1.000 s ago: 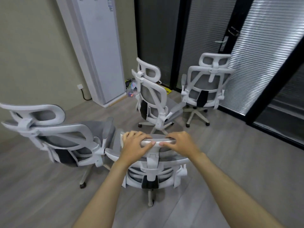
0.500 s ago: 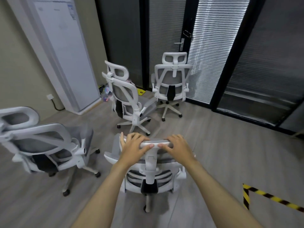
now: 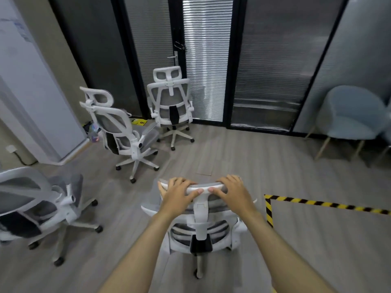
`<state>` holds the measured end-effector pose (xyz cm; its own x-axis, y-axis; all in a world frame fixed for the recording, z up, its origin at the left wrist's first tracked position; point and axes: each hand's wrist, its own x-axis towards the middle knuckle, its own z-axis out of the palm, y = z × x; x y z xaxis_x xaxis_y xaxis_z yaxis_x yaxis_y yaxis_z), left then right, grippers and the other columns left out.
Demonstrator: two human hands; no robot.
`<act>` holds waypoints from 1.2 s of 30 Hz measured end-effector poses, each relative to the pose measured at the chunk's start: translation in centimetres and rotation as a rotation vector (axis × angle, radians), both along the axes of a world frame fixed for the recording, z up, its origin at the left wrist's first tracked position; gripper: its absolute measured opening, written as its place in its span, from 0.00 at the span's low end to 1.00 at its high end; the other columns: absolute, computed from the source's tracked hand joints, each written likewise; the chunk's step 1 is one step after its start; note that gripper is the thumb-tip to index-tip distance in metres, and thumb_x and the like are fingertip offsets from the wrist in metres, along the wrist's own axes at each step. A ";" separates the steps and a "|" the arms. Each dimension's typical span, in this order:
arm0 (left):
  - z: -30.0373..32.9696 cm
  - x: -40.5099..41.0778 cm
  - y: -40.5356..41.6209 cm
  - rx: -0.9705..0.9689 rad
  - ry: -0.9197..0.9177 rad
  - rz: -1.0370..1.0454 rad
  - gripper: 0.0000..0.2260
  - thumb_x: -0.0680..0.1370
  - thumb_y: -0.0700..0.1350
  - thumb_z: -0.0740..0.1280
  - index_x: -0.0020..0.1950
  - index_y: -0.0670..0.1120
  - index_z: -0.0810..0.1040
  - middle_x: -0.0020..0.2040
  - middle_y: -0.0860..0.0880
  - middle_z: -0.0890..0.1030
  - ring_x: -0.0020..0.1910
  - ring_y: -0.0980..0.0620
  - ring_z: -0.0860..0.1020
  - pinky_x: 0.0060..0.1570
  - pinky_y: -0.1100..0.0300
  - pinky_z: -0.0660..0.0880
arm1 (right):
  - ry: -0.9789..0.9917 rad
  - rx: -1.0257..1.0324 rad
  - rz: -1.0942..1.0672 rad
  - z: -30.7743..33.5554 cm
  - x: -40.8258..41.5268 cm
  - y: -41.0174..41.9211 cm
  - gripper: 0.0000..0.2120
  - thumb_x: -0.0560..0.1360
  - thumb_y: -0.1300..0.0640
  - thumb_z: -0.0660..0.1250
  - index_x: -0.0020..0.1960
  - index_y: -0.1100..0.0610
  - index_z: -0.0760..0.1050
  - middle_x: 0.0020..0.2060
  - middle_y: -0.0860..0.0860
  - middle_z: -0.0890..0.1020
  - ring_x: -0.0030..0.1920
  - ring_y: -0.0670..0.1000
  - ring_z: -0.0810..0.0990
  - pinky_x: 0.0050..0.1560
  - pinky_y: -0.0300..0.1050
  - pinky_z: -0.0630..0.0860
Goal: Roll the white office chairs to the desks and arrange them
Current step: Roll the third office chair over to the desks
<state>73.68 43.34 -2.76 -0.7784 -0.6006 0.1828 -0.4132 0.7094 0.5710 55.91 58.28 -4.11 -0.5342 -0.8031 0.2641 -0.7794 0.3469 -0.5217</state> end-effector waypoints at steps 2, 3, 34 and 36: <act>-0.4 -0.4 3.9 -0.015 -0.022 -0.030 0.24 0.77 0.71 0.58 0.61 0.57 0.79 0.55 0.59 0.72 0.64 0.55 0.64 0.69 0.53 0.63 | 0.002 -0.007 -0.048 0.1 0.2 4.8 0.28 0.75 0.27 0.59 0.57 0.49 0.78 0.50 0.42 0.76 0.55 0.46 0.70 0.64 0.50 0.71; -0.6 -0.6 5.8 -0.021 -0.027 -0.048 0.25 0.77 0.72 0.57 0.60 0.58 0.79 0.56 0.59 0.72 0.64 0.55 0.64 0.70 0.50 0.63 | 0.005 -0.013 -0.075 0.1 0.4 7.3 0.27 0.75 0.27 0.59 0.57 0.49 0.78 0.50 0.42 0.76 0.54 0.44 0.70 0.64 0.50 0.71; -2.9 -2.9 69.3 -0.084 0.063 -0.825 0.24 0.77 0.75 0.53 0.59 0.62 0.77 0.62 0.60 0.70 0.65 0.55 0.66 0.67 0.35 0.66 | 0.087 0.055 -0.980 -0.7 16.4 77.8 0.29 0.73 0.22 0.53 0.53 0.43 0.77 0.48 0.37 0.73 0.57 0.42 0.70 0.55 0.44 0.62; -2.9 -3.2 74.4 -0.084 0.058 -0.861 0.23 0.77 0.74 0.54 0.59 0.62 0.77 0.60 0.61 0.70 0.64 0.54 0.66 0.67 0.35 0.66 | 0.093 0.075 -1.012 -0.6 17.0 82.9 0.29 0.73 0.21 0.52 0.53 0.42 0.76 0.49 0.37 0.74 0.58 0.42 0.70 0.57 0.46 0.64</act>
